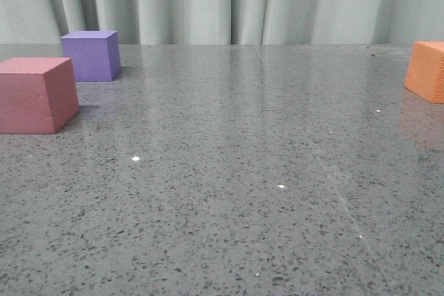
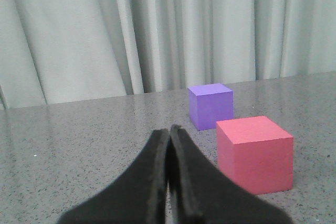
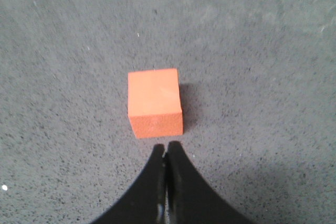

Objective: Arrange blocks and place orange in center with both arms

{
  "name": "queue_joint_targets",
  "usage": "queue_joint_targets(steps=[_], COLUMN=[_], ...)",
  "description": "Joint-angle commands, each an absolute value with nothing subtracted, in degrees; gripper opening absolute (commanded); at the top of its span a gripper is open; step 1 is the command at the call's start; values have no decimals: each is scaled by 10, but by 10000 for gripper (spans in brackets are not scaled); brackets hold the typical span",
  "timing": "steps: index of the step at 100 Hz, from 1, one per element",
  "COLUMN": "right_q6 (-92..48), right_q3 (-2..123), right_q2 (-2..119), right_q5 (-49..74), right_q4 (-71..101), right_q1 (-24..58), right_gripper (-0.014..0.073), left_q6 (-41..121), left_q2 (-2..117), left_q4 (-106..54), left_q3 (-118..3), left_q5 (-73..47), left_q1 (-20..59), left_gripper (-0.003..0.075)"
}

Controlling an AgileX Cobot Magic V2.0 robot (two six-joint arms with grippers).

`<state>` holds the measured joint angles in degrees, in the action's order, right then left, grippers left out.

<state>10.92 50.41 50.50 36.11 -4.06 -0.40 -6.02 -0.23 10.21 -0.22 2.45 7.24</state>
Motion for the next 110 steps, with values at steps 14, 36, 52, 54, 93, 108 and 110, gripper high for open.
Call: queue_joint_targets(steps=[14,36,52,54,93,108,110], right_q6=[109,109,80,76,52,31,31], right_q3=[525,525,525,525,678,740,745], right_q2=[558,569,572,573,706,758,764], right_q5=[310,304,287,285,355,394,397], right_q4=[-41,-40,-40,-40,-40,-40,-40], right_q1=[-8,-8,-8,-8,-8,-8,-8], right_gripper=[-46,394,632,624,615,615,615], left_q6=[-62,-62,-62,-62,-62,-62,-62], left_q2=[-21,-21,-21,-21,-21,-21,-21], left_q4=[101,101,101,101,101,101,101], left_q3=[28,28,28,28,28,28,28], left_q5=[70,70,70,70,70,70,70], left_q1=[71,71,71,71,71,71,71], left_gripper=[-19,-19,-19,-19,-19,-19,-19])
